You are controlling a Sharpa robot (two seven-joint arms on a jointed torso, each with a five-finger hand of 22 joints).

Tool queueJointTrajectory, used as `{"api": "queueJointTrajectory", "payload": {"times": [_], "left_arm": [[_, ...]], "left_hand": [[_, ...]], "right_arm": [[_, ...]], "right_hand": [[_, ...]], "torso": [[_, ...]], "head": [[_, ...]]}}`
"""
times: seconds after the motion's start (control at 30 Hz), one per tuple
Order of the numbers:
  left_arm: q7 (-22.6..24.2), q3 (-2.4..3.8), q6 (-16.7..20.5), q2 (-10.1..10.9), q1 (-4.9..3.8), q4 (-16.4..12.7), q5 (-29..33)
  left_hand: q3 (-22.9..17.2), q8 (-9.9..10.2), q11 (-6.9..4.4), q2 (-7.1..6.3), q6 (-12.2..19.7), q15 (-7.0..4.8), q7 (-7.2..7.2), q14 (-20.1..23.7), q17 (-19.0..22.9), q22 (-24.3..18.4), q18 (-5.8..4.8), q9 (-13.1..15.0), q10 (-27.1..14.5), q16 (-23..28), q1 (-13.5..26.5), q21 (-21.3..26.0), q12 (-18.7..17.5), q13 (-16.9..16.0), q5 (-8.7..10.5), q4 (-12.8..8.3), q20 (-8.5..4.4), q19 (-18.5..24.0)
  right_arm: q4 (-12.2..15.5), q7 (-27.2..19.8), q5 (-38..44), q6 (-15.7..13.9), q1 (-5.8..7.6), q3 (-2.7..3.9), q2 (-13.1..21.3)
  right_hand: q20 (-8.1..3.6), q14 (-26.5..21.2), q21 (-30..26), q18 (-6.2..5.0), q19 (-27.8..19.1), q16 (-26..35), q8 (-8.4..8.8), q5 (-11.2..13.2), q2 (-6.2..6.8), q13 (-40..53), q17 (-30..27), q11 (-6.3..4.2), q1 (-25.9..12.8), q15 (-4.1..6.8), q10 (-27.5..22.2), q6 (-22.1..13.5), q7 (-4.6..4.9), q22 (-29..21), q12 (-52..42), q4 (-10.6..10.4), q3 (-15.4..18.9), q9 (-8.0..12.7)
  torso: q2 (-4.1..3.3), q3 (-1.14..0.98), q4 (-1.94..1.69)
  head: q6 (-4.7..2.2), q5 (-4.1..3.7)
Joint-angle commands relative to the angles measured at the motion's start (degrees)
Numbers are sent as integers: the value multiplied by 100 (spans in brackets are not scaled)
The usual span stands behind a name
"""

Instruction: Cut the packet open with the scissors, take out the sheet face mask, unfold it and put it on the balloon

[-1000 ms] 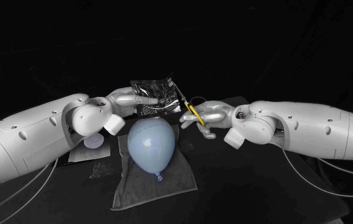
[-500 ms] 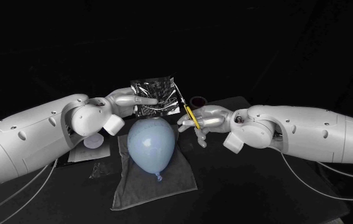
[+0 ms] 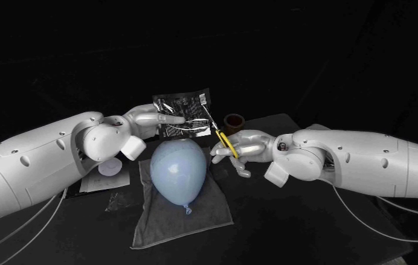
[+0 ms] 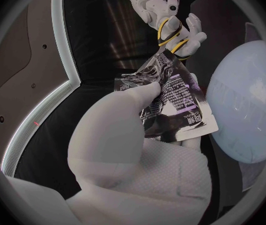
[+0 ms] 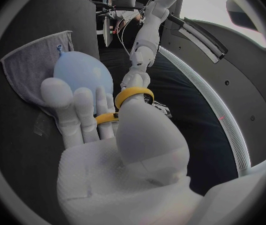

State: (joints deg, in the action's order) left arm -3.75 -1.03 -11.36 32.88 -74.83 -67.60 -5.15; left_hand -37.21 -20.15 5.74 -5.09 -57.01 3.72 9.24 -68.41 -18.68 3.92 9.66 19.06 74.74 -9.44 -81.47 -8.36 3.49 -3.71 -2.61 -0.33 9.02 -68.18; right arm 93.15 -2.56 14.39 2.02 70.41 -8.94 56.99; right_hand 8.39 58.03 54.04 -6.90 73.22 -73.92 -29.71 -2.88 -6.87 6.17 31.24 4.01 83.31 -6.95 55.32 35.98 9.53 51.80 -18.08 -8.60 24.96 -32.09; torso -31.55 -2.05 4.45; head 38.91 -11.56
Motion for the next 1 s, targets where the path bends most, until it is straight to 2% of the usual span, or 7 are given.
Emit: {"api": "queueJointTrajectory", "payload": {"times": [0.03,0.2,0.5,0.73,0.8,1.0], "left_arm": [[33,6,-19,-8,-1,9,56],[26,5,-22,-3,0,19,57],[17,5,-39,10,0,12,56],[6,4,-81,11,0,9,56],[2,3,-93,12,0,7,55],[-7,0,-122,12,0,2,52]], "left_hand": [[-1,-40,-1,36,13,-24,31,-16,-6,1,93,641,23,29,12,-6,26,-8,-23,-36,6,-35],[-1,-40,-1,36,13,-24,31,-16,-6,1,93,641,23,29,12,-6,26,-8,-23,-36,6,-35],[-5,-40,-2,35,13,-25,30,-17,-8,1,93,645,24,30,13,-6,26,-8,-23,-40,5,-36],[-5,-40,-2,35,13,-25,30,-17,-8,1,93,645,24,30,13,-6,26,-8,-23,-40,5,-36],[-5,-40,-2,35,13,-25,30,-17,-8,1,93,645,24,30,13,-6,26,-8,-23,-40,5,-36],[-10,-41,-3,34,13,-26,29,-19,-11,1,93,650,26,31,16,-6,26,-8,-23,-44,4,-38]], "right_arm": [[34,-106,5,157,-40,4,-2],[90,-152,20,118,-113,5,0],[163,-324,34,-86,-130,24,18],[54,-426,-33,-328,-109,44,-28],[24,-436,-46,-361,-102,47,-52],[-36,-433,-61,-378,-89,50,-122]], "right_hand": [[-27,-402,9,-168,35,-37,0,11,-66,-12,-12,261,-21,439,387,111,84,7,-24,29,160,27],[-21,-415,-49,-181,-38,-27,134,12,-53,-104,-63,287,-65,421,296,86,110,-73,130,63,163,164],[-10,-442,-100,-201,-110,-31,246,12,-57,-205,-107,295,-96,416,156,-6,112,-146,293,109,160,278],[-30,-624,-764,-351,-535,0,419,10,-31,-264,-184,355,-182,453,-374,-439,131,-838,623,163,161,409],[-37,-702,-912,-365,-625,7,418,10,-20,-252,-216,370,-217,453,-528,-600,143,-979,678,173,158,416],[-19,-758,-956,-360,-640,-13,373,10,-14,-243,-246,402,-249,426,-658,-734,177,-1025,697,182,154,405]], "torso": [[1,1,-1],[0,-5,-5],[-4,-8,-2],[-1,-5,-5],[-2,-5,-4],[-1,-1,-5]], "head": [[-1,4],[-13,16],[-18,18],[-29,15],[-29,24],[-21,30]]}}
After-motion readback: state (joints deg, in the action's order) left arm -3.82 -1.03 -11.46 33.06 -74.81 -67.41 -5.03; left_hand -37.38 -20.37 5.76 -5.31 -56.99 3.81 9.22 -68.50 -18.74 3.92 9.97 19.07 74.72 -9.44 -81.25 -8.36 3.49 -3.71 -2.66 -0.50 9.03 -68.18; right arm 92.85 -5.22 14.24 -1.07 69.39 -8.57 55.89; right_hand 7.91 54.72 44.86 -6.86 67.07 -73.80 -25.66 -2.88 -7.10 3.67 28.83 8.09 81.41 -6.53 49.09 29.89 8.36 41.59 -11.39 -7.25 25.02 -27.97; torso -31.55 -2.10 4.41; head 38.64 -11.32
